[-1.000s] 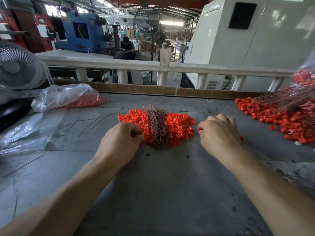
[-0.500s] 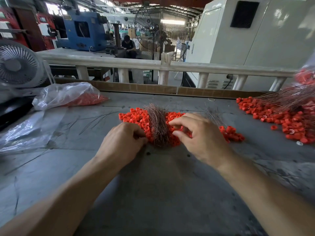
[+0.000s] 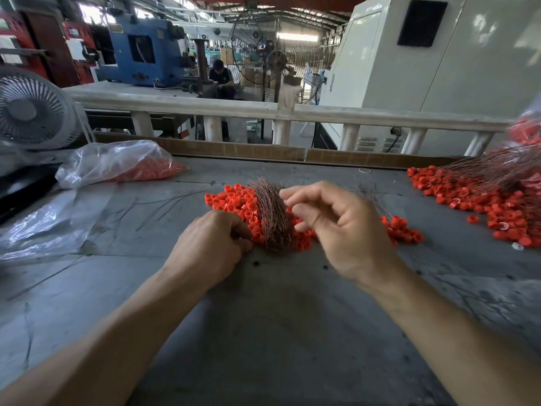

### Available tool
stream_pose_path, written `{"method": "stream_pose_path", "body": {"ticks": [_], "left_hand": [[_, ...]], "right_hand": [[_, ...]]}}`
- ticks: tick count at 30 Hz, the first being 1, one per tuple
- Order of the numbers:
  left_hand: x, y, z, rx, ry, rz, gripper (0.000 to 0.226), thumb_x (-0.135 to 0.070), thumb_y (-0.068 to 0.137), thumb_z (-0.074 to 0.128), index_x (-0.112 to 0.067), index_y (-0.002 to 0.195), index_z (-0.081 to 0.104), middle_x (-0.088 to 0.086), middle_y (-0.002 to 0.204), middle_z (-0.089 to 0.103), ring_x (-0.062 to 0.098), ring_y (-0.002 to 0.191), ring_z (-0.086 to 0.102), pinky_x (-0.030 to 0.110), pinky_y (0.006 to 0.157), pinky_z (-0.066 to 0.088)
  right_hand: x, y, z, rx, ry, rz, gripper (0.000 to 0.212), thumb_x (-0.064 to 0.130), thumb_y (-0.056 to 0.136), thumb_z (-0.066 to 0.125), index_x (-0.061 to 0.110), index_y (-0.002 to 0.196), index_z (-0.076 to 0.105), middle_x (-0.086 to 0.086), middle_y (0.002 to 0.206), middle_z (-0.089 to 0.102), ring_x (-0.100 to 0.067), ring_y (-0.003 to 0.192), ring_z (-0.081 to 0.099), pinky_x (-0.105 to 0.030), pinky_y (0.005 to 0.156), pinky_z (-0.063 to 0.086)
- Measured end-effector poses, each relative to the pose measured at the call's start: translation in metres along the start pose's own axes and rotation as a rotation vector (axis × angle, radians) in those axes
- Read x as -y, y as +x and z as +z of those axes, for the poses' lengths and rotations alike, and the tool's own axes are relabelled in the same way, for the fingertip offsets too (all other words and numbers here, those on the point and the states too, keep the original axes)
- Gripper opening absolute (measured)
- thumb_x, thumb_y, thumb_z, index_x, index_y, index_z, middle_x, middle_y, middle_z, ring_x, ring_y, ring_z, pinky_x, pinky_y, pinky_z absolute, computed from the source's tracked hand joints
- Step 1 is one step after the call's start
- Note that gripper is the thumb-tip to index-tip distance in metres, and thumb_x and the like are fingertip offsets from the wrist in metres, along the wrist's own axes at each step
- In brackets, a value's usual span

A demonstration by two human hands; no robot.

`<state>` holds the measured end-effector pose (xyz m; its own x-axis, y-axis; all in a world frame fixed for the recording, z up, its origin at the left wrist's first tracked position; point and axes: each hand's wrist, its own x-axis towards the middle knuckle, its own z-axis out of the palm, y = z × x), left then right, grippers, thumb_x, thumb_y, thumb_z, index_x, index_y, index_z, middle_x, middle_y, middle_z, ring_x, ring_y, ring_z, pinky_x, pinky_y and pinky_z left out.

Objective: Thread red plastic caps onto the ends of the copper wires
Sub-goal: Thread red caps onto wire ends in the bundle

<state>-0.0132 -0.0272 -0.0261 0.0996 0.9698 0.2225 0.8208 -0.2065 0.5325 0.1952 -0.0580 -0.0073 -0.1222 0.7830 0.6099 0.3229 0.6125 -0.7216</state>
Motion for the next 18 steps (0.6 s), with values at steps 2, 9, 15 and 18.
{"method": "stream_pose_path", "body": {"ticks": [2, 9, 15, 18], "left_hand": [[0.0, -0.001, 0.0, -0.004, 0.005, 0.006, 0.011, -0.032, 0.084, 0.078, -0.039, 0.083, 0.069, -0.016, 0.092, 0.066, 0.005, 0.08, 0.056, 0.028, 0.068, 0.042], [0.004, 0.004, -0.001, -0.047, -0.036, -0.018, 0.012, -0.027, 0.09, 0.07, -0.037, 0.086, 0.073, -0.016, 0.094, 0.067, 0.012, 0.088, 0.061, 0.029, 0.074, 0.044], [0.011, 0.014, 0.001, -0.153, 0.042, -0.011, 0.032, -0.02, 0.095, 0.06, -0.029, 0.124, 0.068, -0.002, 0.127, 0.061, 0.022, 0.113, 0.057, 0.036, 0.093, 0.044], [0.008, 0.017, 0.002, -0.118, 0.108, 0.034, 0.039, -0.024, 0.094, 0.064, -0.032, 0.132, 0.064, 0.0, 0.136, 0.056, 0.025, 0.127, 0.049, 0.041, 0.106, 0.038]], "right_hand": [[0.007, 0.0, -0.006, -0.096, 0.185, 0.048, 0.013, 0.002, 0.099, 0.06, 0.011, 0.099, 0.07, -0.004, 0.101, 0.078, -0.02, 0.098, 0.075, -0.031, 0.066, 0.062], [0.021, 0.008, -0.03, -0.484, 0.479, 0.2, 0.02, 0.006, 0.105, 0.049, 0.014, 0.104, 0.067, -0.002, 0.07, 0.066, -0.023, 0.064, 0.074, -0.024, 0.042, 0.051], [0.004, 0.007, -0.03, -0.435, 0.432, 0.527, 0.016, 0.006, 0.103, 0.054, 0.011, 0.102, 0.07, 0.001, 0.062, 0.062, -0.011, 0.046, 0.05, -0.021, 0.036, 0.036], [-0.005, 0.003, -0.024, -0.341, 0.36, 0.632, 0.009, 0.007, 0.101, 0.058, 0.008, 0.1, 0.067, 0.0, 0.062, 0.066, -0.011, 0.046, 0.051, -0.021, 0.035, 0.035]]}}
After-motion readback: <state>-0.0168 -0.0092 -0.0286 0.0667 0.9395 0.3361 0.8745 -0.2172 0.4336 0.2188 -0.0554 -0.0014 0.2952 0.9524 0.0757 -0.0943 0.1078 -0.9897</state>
